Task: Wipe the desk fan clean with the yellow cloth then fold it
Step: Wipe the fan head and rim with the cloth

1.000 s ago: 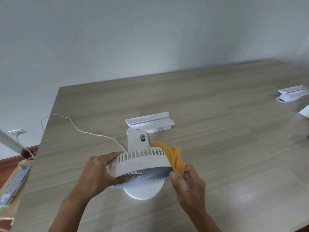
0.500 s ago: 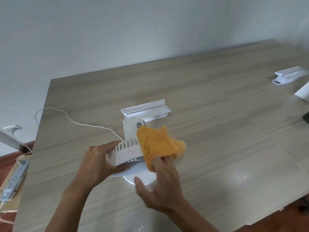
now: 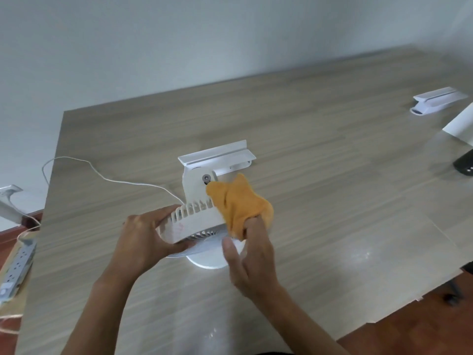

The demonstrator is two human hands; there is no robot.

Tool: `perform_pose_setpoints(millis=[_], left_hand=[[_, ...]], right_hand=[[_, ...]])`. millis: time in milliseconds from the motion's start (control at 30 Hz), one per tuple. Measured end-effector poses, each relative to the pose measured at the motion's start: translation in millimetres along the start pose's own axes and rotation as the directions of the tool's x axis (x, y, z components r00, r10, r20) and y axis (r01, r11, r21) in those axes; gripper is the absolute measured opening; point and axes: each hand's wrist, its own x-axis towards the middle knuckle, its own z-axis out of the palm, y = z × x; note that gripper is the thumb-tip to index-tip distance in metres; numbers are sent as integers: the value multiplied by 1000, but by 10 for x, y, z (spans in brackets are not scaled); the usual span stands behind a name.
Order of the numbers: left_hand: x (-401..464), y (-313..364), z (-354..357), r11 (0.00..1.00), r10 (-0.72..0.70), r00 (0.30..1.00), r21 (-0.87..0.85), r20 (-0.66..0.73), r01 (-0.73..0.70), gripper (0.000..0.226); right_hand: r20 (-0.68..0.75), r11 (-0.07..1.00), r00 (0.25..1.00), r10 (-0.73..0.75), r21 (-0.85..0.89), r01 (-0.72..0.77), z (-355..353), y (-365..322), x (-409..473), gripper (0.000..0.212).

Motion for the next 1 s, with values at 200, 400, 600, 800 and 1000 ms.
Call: perform_pose_setpoints(millis=[200, 400, 600, 800, 1000], left_hand=[[-38, -66, 34, 1000, -13, 1000, -12, -5, 13, 69], [-32, -66, 20, 999, -7, 1000, -46, -15, 6, 69], [11, -20, -36, 1000, 14, 1000, 4, -1, -14, 68], [51, -17, -35, 997, 17, 1000, 80, 13, -18, 72], [48, -27, -47, 999, -2, 1000, 35, 30, 1, 71]], right_hand=[[-83, 771, 797, 598, 332, -544, -4, 440, -94, 32], [5, 641, 761, 649, 534, -550, -28, 533, 6, 30], [-82, 931, 940, 331, 195, -310, -109, 136, 25, 21], [137, 981, 974, -180, -55, 189, 104, -263, 90, 35], [127, 966, 966, -226, -95, 239, -4, -102, 151, 30]])
